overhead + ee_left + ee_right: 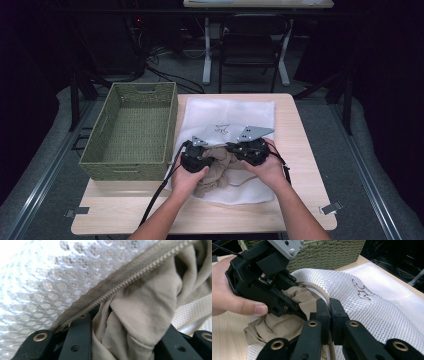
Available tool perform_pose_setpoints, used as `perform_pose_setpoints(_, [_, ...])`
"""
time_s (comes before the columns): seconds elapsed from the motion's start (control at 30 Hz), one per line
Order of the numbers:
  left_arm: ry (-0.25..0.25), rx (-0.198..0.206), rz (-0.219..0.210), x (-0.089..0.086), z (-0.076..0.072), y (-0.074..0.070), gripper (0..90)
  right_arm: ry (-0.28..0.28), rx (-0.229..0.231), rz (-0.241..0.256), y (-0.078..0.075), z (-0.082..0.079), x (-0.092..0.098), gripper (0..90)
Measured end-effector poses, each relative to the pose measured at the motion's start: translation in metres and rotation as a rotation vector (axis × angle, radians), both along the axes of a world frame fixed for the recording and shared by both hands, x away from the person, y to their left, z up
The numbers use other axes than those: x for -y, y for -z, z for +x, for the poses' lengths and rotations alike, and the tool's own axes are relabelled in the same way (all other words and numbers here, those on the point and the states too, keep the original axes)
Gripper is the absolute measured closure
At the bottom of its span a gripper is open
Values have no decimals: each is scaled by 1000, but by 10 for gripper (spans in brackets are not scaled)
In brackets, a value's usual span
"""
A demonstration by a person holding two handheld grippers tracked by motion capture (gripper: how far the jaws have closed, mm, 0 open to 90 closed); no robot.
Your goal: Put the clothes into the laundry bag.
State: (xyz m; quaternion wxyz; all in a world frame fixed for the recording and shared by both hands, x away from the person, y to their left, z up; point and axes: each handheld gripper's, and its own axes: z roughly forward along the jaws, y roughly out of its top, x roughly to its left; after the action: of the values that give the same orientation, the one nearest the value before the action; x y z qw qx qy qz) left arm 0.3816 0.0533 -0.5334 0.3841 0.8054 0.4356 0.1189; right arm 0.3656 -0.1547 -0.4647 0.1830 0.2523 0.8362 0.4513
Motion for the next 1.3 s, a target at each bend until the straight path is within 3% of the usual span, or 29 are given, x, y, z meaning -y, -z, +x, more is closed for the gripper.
perform_pose_setpoints(0.27, [-18,15,8,3,3,8,685,2,-2,-11,2,0,-1,874])
perform_pose_setpoints(0.43, [-1,21,17,3,3,9,665,2,-2,-12,3,0,-1,874])
perform_pose_setpoints(0.63, [-2,20,0,1,3,11,607,5,-7,-9,4,1,-1,874])
perform_pose_setpoints(0.8, [12,33,10,0,1,9,556,12,-11,-8,6,2,1,872])
perform_pose_setpoints(0.97, [27,76,49,2,-5,4,544,24,-14,5,6,3,5,872])
perform_pose_setpoints(1.1, [48,109,105,3,-10,2,546,27,-14,11,6,4,6,872])
perform_pose_setpoints(1.17, [64,120,109,3,-12,0,551,27,-14,11,6,4,6,872])
perform_pose_setpoints(1.3, [57,151,171,5,-16,-2,549,29,-13,16,6,4,6,872])
